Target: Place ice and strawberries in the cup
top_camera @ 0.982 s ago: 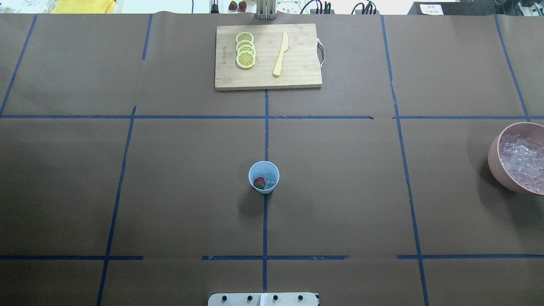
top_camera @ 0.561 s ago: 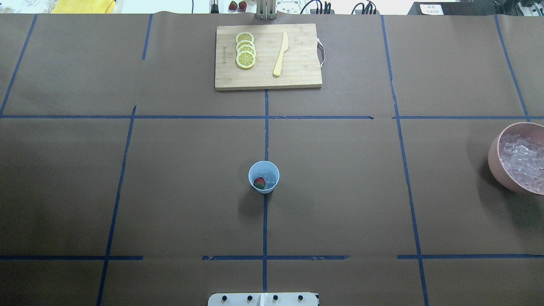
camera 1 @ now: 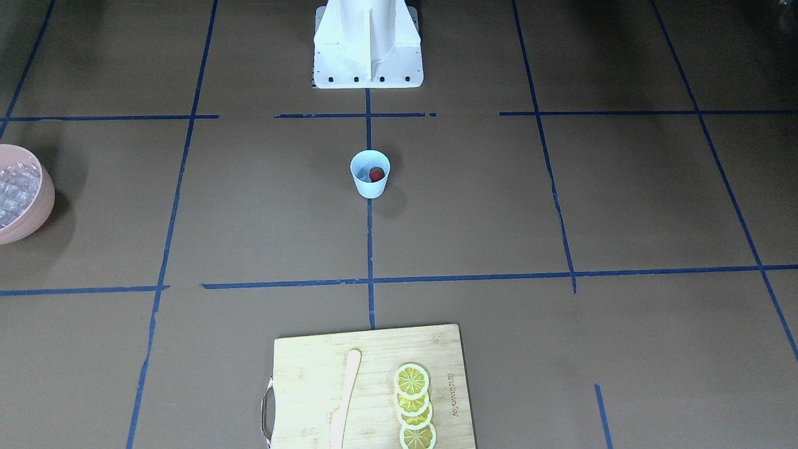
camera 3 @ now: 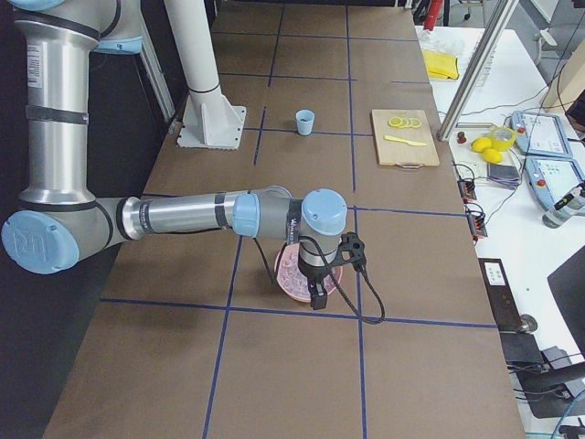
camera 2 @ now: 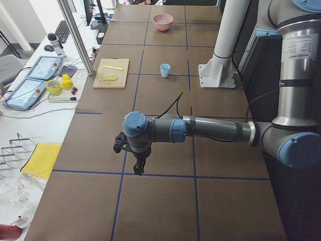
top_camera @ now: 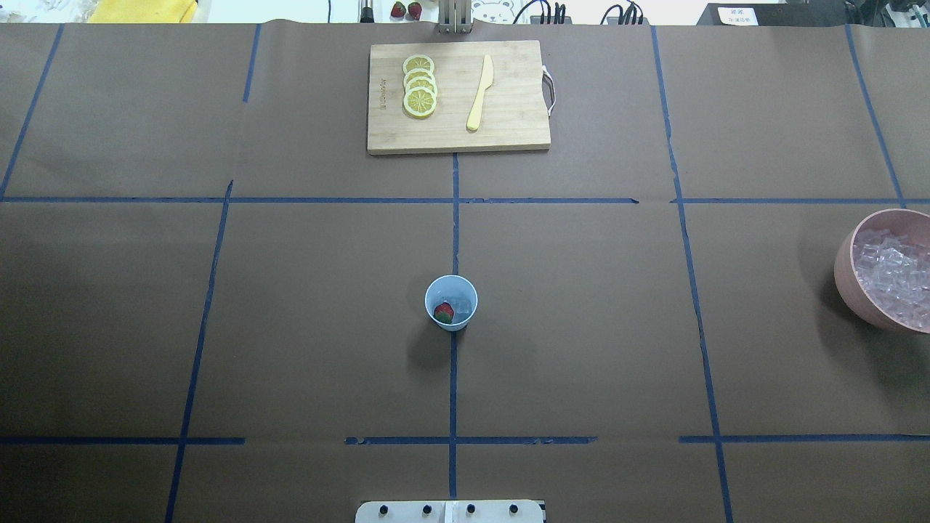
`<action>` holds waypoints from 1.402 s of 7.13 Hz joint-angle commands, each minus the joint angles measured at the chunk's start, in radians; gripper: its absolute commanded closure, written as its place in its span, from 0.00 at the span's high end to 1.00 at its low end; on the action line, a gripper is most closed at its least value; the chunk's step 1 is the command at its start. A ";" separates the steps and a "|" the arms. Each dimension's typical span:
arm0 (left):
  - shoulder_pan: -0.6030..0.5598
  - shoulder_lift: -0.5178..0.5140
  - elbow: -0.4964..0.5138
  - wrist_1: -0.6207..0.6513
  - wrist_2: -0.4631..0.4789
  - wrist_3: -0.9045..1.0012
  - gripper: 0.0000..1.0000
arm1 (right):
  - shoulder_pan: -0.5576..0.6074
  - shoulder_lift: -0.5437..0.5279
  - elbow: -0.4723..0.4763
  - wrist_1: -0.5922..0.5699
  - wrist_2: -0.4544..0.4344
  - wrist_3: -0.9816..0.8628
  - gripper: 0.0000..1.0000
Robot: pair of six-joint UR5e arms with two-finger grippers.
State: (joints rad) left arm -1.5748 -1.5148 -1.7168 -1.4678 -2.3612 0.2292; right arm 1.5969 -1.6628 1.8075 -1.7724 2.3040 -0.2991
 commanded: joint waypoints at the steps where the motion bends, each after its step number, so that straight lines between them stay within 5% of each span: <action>1: -0.004 0.004 0.017 0.000 0.003 -0.005 1.00 | 0.000 0.000 0.001 -0.001 0.000 0.000 0.99; 10: -0.004 0.002 0.014 0.004 0.068 -0.001 1.00 | 0.000 -0.002 0.000 -0.001 0.000 0.003 0.99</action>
State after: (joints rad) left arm -1.5785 -1.5125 -1.6997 -1.4640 -2.2939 0.2286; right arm 1.5969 -1.6643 1.8071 -1.7732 2.3040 -0.2966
